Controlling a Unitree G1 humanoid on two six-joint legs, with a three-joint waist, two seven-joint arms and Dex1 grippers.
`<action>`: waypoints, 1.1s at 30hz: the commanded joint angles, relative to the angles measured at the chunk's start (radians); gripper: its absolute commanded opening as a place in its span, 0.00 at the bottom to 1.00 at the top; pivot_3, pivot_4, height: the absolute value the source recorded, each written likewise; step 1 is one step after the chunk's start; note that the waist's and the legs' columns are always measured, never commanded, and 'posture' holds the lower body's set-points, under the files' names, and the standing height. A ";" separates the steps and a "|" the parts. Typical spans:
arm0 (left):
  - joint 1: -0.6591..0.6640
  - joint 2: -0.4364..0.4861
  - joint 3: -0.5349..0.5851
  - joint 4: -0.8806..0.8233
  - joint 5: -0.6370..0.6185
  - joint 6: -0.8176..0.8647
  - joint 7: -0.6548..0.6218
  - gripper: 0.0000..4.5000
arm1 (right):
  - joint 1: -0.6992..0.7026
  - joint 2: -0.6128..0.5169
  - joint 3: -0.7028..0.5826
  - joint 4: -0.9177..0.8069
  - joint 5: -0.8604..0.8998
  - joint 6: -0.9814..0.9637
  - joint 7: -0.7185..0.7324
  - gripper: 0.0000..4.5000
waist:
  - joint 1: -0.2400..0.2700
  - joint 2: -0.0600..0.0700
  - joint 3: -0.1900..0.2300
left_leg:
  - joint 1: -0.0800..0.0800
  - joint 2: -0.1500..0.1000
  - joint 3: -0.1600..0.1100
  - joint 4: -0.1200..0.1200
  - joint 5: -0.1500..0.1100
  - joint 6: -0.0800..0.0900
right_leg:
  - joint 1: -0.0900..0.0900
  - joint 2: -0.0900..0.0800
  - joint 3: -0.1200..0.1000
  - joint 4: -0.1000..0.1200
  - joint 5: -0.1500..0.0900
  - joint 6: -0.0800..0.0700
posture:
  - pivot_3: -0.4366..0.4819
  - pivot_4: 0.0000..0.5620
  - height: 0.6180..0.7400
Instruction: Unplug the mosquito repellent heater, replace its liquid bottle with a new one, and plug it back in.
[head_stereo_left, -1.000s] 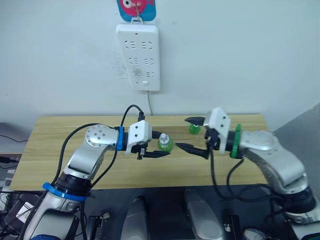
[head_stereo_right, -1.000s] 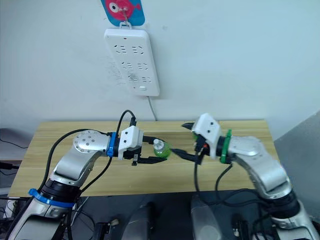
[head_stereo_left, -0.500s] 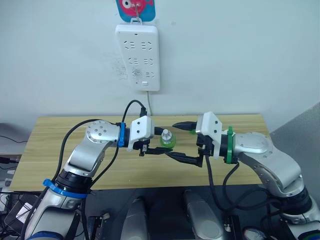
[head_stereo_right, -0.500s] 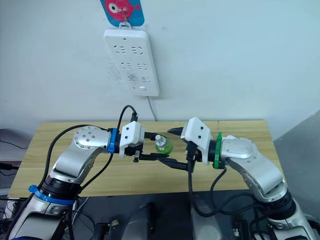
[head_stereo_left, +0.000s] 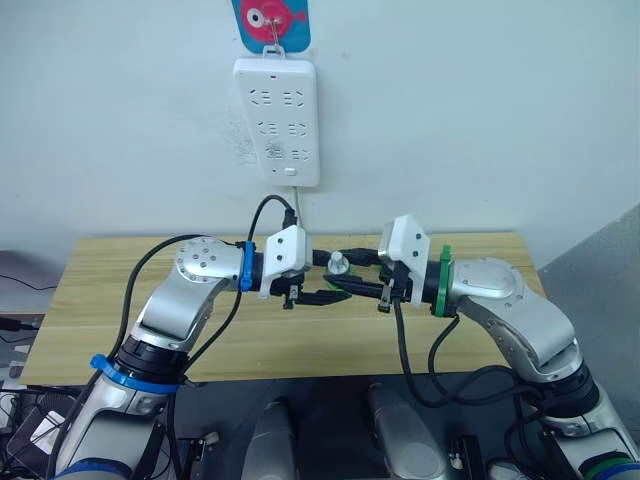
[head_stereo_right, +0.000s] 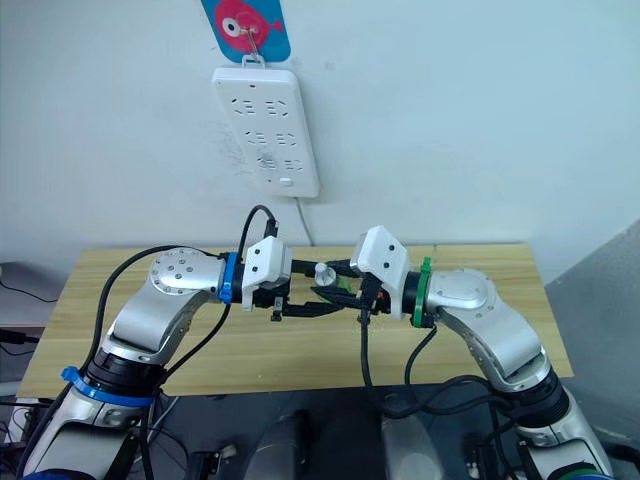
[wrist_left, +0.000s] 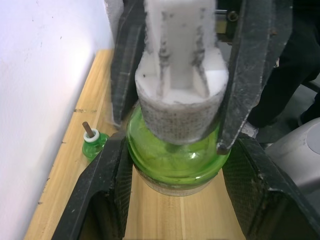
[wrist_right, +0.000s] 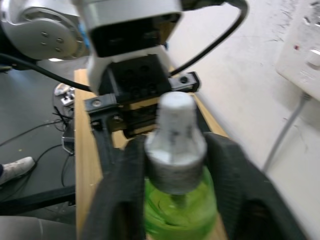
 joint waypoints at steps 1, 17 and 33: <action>0.001 0.005 0.003 -0.022 -0.009 -0.007 -0.004 0.50 | -0.006 -0.015 -0.016 -0.029 0.001 -0.024 0.014 0.24 | 0.000 0.000 0.000 | 0.000 0.000 0.000 0.000 0.000 0.000 | 0.000 0.000 0.000 0.000 0.000 0.000 | 0.22 0.40 1.00; 0.086 0.055 -0.036 0.105 0.113 -0.051 0.025 0.50 | -0.084 0.018 -0.178 -0.026 0.175 0.002 0.032 0.24 | 0.000 0.001 0.000 | 0.000 0.000 -0.001 0.000 0.000 0.000 | 0.000 0.000 -0.001 0.000 0.000 0.000 | 0.23 0.43 1.00; 0.201 0.118 0.030 -0.019 0.085 0.018 0.078 0.50 | 0.222 0.098 -0.092 0.540 -0.253 -0.585 -0.136 0.24 | 0.004 0.001 0.000 | 0.002 0.000 0.001 0.000 0.000 0.000 | 0.001 0.000 0.001 0.000 0.000 0.000 | 0.29 0.52 1.00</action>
